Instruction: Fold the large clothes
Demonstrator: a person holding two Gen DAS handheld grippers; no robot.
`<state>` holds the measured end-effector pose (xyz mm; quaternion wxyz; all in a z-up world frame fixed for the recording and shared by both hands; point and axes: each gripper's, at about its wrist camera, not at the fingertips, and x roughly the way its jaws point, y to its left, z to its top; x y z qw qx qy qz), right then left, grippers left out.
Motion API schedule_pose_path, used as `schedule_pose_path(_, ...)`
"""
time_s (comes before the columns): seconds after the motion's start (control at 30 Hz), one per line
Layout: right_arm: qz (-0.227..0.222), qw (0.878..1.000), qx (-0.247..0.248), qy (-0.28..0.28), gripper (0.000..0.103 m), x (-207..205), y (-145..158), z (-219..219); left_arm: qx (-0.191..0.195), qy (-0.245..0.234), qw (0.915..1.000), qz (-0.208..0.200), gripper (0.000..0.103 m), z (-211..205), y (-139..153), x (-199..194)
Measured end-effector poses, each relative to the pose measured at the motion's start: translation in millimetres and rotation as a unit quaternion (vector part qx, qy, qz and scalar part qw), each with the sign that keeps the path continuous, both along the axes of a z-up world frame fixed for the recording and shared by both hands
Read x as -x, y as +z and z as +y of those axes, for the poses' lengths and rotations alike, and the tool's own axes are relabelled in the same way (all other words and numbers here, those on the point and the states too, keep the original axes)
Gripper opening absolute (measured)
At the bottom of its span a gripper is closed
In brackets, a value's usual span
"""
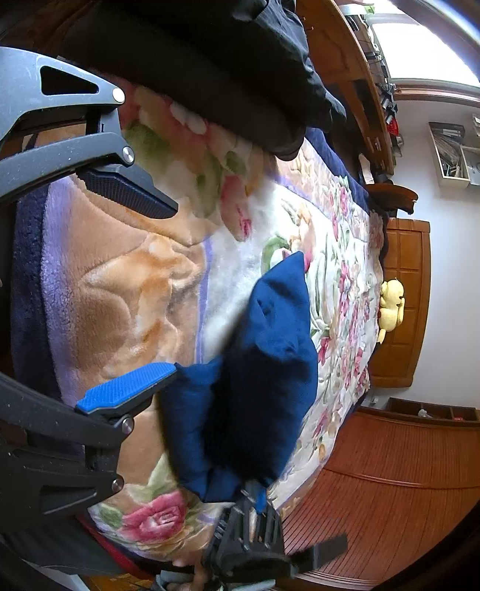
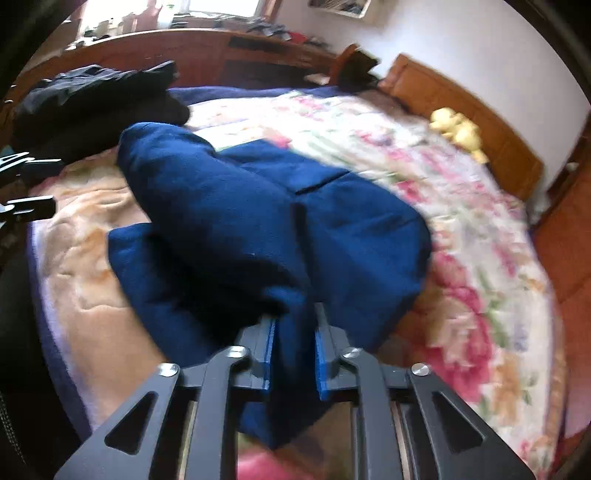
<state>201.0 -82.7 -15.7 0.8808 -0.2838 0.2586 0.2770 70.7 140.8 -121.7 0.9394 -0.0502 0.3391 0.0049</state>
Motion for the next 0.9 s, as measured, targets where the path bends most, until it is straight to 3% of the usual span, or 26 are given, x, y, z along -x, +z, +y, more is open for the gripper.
schedule_pose_path(0.07,-0.008,0.999,-0.035,-0.027,0.010,7.3,13.4,-24.1,0.001,-0.003,1.0000,-0.003,0.081,-2.9,0.7,0.4)
schedule_pose_path(0.17,-0.009,0.999,-0.006,-0.053,0.010,16.1,2.0,-48.4,0.004,-0.010,0.9999,-0.003,0.081,-7.4,0.8,0.8)
schedule_pose_path(0.3,0.043,0.998,-0.021,-0.049,0.013,21.1,-21.6,-58.8,0.003,-0.017,0.9998,0.001,0.081,-14.0,-2.3,-1.3)
schedule_pose_path(0.37,0.070,0.995,-0.056,-0.032,0.019,25.2,-16.0,-64.8,0.003,-0.017,0.9998,0.003,0.081,-15.3,-2.5,-2.0)
schedule_pose_path(0.43,0.089,0.992,-0.084,-0.017,0.033,27.2,-4.7,-73.2,0.001,-0.017,0.9999,0.004,0.081,-15.7,-1.9,-2.2)
schedule_pose_path(0.5,0.076,0.992,-0.103,-0.010,0.050,30.5,10.0,-78.2,0.000,-0.015,0.9999,0.001,0.081,-15.5,-0.1,-2.0)
schedule_pose_path(0.63,0.046,0.991,-0.121,-0.013,0.055,27.7,37.4,-87.7,0.004,-0.017,0.9998,-0.011,0.081,-13.8,8.6,-8.1)
schedule_pose_path(0.7,0.045,0.990,-0.130,-0.010,0.055,13.4,45.5,-78.7,0.002,-0.021,0.9997,-0.014,0.081,-13.1,12.5,-16.2)
schedule_pose_path(0.9,0.120,0.982,-0.142,0.016,0.055,-60.3,47.4,-12.3,0.004,-0.026,0.9995,-0.019,0.081,-4.5,18.0,-51.4)
